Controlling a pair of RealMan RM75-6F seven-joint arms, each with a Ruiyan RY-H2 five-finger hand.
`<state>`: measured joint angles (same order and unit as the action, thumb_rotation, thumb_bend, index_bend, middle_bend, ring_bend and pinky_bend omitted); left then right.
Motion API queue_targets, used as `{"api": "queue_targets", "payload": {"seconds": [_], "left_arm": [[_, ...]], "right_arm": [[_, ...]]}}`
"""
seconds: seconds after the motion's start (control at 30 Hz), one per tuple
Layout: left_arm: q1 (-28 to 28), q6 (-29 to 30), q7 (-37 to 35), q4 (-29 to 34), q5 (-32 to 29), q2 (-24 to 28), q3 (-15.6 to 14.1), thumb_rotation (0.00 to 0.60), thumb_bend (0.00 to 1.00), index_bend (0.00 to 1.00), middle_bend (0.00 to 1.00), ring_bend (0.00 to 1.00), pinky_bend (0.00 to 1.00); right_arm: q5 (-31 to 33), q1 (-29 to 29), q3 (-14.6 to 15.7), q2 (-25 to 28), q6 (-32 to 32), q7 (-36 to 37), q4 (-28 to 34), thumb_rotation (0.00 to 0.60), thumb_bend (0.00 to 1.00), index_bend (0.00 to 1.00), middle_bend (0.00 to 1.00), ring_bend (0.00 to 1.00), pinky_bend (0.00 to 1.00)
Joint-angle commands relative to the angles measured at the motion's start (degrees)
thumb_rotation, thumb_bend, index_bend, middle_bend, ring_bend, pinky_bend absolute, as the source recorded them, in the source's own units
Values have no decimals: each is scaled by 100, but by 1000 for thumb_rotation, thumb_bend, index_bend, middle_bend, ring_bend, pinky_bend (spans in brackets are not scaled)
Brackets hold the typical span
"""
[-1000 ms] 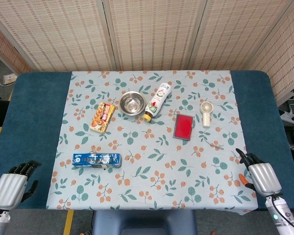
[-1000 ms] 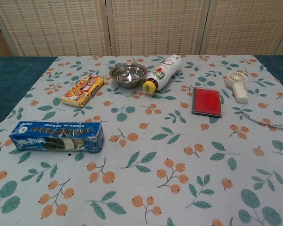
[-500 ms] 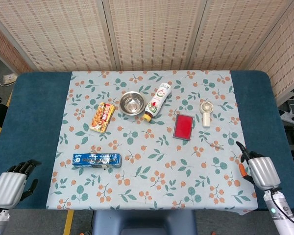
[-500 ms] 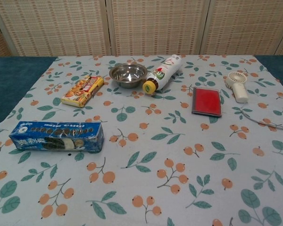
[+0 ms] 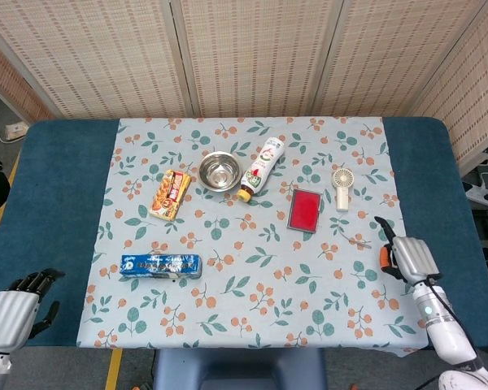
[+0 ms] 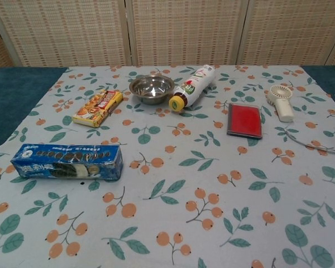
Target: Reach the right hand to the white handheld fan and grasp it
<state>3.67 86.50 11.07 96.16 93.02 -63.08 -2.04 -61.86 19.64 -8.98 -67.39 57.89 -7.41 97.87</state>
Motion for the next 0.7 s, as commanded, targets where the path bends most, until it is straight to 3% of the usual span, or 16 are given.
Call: {"api": "queue_targets", "payload": {"seconds": [0.03,0.43,0.7], "left_arm": [[21,-36,3,2,-33,-2,22,600,425,260,249,285,427],[11,-20,-56,14,-35,25,27,600,424,260,250,284,427],[6,-25,-56,3,-9,24,10,600,425,260,250,285,427]], "right_arm": [[1025,600,-306,4,-529,-575,215,600,684,0,759,663,802],[2644,1537,-312,-814,-482,-1592,-476,600,689,0,759,663,802],[2893,1805,-304,-1298,-462,-1699,-1168,600,689,0,759,663,802]]}}
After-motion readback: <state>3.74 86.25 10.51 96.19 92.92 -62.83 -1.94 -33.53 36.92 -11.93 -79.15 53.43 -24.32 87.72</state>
